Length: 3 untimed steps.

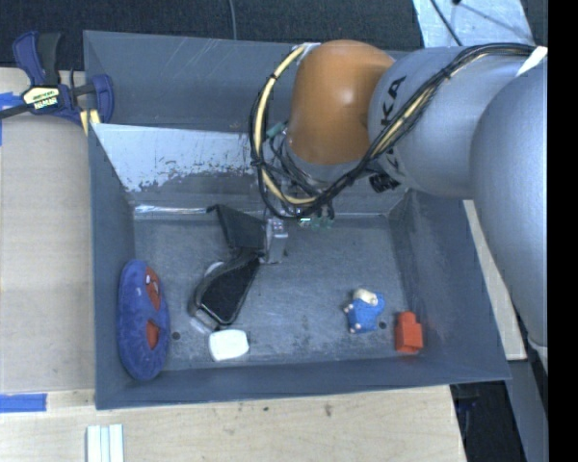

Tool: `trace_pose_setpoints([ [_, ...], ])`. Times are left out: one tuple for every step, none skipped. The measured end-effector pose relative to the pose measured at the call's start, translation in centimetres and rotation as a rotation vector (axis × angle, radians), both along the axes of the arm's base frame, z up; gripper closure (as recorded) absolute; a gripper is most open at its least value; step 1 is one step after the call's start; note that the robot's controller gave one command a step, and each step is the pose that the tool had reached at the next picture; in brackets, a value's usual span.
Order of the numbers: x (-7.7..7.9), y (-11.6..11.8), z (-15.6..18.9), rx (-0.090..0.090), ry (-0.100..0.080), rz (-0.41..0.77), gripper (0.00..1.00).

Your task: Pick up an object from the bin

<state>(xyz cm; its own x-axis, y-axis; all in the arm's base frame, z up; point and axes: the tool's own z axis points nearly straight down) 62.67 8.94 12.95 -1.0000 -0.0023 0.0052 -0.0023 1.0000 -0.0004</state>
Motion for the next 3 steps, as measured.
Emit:
trace_pose_setpoints([
  [0.02, 2.75, -3.53, 0.004, -0.021, -0.157, 0.00],
  [0.13, 2.53, -2.63, 0.002, -0.016, -0.280, 0.00],
  [0.25, 2.26, -2.70, 0.003, -0.016, -0.494, 0.00],
])
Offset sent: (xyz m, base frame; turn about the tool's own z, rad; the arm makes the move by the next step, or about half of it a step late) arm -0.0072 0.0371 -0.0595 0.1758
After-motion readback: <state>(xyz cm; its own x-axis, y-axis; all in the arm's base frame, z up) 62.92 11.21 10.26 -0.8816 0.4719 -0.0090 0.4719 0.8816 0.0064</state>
